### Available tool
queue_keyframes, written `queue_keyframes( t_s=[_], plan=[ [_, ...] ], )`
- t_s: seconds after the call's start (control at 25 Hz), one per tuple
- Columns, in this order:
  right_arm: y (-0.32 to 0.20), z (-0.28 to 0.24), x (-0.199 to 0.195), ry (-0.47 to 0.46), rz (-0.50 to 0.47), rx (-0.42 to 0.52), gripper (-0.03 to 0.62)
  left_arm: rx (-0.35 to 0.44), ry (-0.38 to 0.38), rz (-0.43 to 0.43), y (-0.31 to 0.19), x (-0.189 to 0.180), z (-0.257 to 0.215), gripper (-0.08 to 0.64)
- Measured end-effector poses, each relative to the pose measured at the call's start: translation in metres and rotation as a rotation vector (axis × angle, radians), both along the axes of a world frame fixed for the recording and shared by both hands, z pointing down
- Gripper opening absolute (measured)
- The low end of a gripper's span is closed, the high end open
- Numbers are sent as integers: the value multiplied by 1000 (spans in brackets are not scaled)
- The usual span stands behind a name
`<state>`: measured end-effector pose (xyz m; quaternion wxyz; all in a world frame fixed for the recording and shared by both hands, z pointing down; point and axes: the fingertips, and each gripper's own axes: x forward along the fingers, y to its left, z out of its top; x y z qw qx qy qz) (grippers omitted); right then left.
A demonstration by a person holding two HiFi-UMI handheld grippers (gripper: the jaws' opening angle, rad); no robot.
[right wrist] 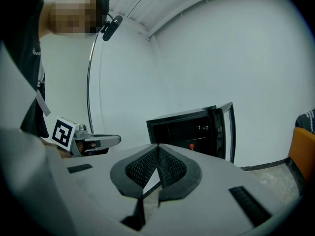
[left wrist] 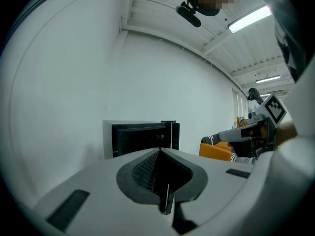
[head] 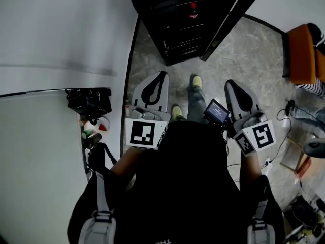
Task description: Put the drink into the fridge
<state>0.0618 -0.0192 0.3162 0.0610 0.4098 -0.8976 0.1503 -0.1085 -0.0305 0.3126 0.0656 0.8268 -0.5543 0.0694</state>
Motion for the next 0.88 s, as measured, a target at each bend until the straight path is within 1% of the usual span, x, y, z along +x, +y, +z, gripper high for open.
queue_keyframes(
  t_s=[0.2,0.32,0.44,0.64,0.76,0.88],
  plan=[
    [33,-3,-7,16,12,6,14,13,14,8,27,-7,-4,14],
    [48,-7,-13,-10,27,9,14,12,35,14,41,-7,-5,14],
    [58,-3,-14,-1,30,5,14,4,38,20,49,-6,-2,14],
    [73,2,-5,18,33,-16,14,-9,44,36,62,3,-1,14],
    [77,-1,0,-28,49,-28,14,-10,44,46,66,14,-1,14],
    [85,0,16,-37,63,-39,14,-16,38,59,74,32,-1,14]
  ],
)
